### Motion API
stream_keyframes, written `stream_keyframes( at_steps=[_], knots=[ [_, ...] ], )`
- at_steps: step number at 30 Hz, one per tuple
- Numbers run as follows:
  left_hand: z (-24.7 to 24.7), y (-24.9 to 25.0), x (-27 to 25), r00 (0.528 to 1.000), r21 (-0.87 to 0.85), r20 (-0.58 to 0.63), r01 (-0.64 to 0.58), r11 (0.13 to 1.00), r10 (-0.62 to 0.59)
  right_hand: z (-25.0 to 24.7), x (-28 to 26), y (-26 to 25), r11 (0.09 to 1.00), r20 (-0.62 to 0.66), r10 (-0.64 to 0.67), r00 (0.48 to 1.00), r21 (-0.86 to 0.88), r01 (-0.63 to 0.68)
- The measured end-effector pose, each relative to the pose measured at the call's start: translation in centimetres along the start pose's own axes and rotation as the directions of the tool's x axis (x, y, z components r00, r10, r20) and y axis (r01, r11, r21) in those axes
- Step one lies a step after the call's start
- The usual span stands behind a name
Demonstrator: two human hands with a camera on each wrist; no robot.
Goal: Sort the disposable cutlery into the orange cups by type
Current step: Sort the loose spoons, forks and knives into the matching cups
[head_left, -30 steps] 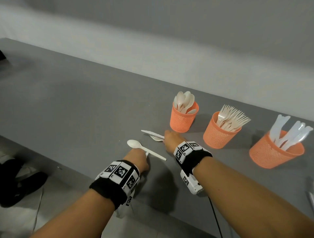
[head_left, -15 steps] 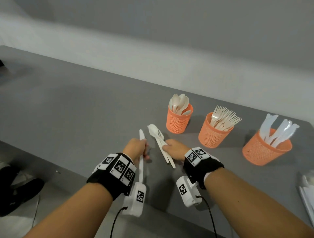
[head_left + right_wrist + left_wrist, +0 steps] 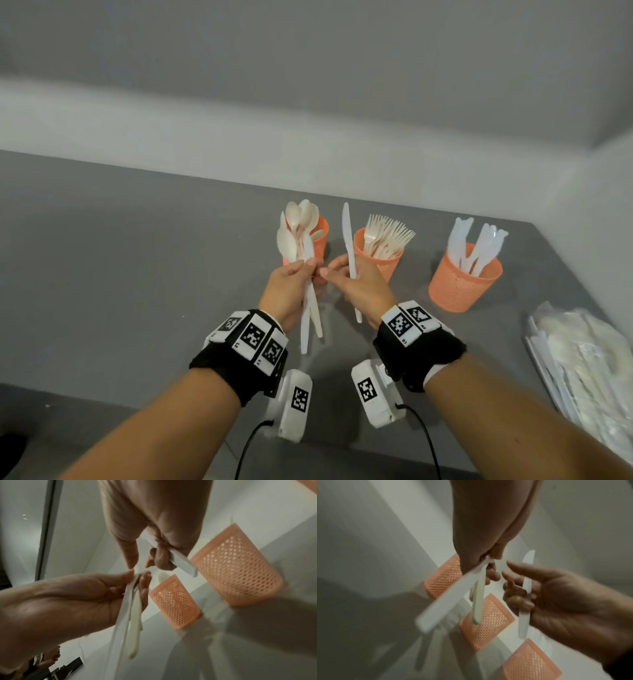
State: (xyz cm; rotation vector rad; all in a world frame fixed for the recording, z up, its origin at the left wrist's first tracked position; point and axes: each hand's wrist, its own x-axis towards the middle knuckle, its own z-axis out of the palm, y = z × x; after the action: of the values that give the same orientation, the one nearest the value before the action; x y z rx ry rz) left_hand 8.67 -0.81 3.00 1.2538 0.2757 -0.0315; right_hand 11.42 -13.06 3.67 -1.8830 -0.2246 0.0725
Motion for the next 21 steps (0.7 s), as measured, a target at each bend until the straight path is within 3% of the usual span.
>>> stream_keyframes(
  at_steps=[2,6,10,13,17,19,21],
  knots=[
    [1.4,-0.3,-0.4,0.995,0.134,0.074,-0.075,0.988,0.066,-0.5,0.0,-0.4,0.999,-0.027,-0.021,0.999,0.034,0.022],
    [3.5,-0.9,-0.8,0.967,0.317,0.213,-0.202,0.927,0.138,-1.7,0.6,0.1,0.994,-0.101,0.072,0.992,0.090,-0.063],
    [4.9,-1.3,-0.7,0.977,0.268,0.203,-0.117,0.956,0.063,-4.3,0.7,0.0,0.973,-0.158,0.122,0.980,0.215,-0.087],
    [5.3,-1.2,-0.4,0.986,0.226,0.157,-0.096,0.969,0.061,-8.1,1.1,-1.2,0.945,-0.312,0.090,0.946,0.327,0.019],
    [5.6,-0.7,-0.5,0.961,0.192,0.241,-0.181,0.964,0.133,-14.4,3.1,-2.8,0.964,-0.562,-0.105,0.821,0.145,0.223],
    [5.9,-0.6,-0.6,0.947,0.120,0.281,-0.195,0.973,0.155,-16.7,4.0,-3.1,0.963,-0.609,-0.226,0.760,-0.021,0.269],
    [6.2,-0.8,-0.4,0.936,0.094,0.316,-0.191,0.977,0.153,-17.7,4.7,-2.0,0.963,-0.589,-0.267,0.763,-0.132,0.235]
  ],
)
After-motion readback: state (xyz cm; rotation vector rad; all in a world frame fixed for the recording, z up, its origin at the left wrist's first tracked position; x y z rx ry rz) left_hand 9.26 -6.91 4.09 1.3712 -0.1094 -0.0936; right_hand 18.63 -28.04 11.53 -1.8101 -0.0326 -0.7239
